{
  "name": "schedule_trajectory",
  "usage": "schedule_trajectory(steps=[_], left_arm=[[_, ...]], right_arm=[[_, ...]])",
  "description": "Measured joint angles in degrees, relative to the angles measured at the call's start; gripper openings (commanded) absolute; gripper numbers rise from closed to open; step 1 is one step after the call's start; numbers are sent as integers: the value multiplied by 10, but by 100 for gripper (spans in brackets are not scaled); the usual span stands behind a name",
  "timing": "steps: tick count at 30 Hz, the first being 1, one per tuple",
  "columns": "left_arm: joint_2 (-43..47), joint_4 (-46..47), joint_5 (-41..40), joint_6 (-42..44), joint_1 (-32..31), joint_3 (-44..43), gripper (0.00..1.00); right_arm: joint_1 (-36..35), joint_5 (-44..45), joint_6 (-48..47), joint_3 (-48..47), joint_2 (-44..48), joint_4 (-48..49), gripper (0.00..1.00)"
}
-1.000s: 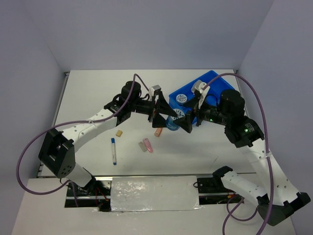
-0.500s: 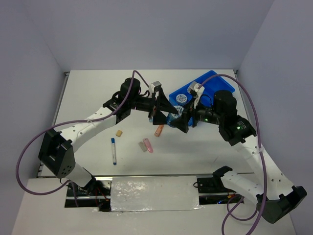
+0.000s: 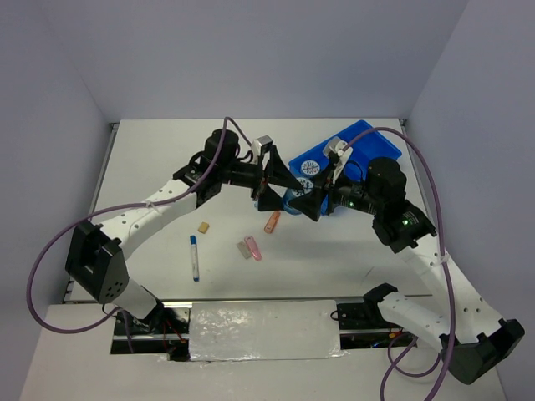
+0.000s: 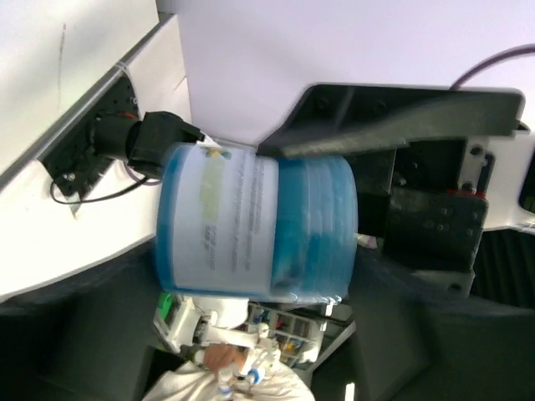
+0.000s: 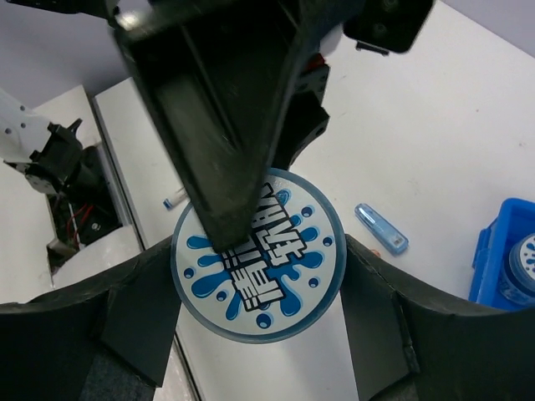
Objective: Sort the stationery into containers
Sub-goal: Pick up the stationery from the center of the board, then place the stationery in the storage box.
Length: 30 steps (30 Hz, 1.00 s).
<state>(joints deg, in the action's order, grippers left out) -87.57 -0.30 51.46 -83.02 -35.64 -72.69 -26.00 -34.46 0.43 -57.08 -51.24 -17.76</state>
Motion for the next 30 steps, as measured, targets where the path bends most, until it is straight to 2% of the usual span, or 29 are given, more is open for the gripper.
schedule_trajectory(steps=[2,5,8,9,12,15,20,26,30], left_arm=[[0,-27,-3,29,4,-17,99],[-22,-194,-71,136,22,-120,99],[-74,-368,-243,219,67,-280,99],[-80,-399,-302,235,87,-305,99],[-80,-490,-468,268,158,-325,99],[-80,-551,-553,299,201,-311,99],[-58,-575,-582,355,195,-247,99],[29,-561,-563,407,188,-144,99],[97,-554,-560,425,188,-116,99]], right_arm=[[0,10,2,1,-3,3,27],[0,58,12,10,-10,20,25],[7,152,22,31,-22,25,27],[9,193,29,37,-31,23,27],[20,303,54,48,-67,21,29],[38,389,68,53,-109,28,29],[66,472,75,53,-192,62,29],[87,486,76,51,-268,104,32],[89,485,76,34,-311,114,35]])
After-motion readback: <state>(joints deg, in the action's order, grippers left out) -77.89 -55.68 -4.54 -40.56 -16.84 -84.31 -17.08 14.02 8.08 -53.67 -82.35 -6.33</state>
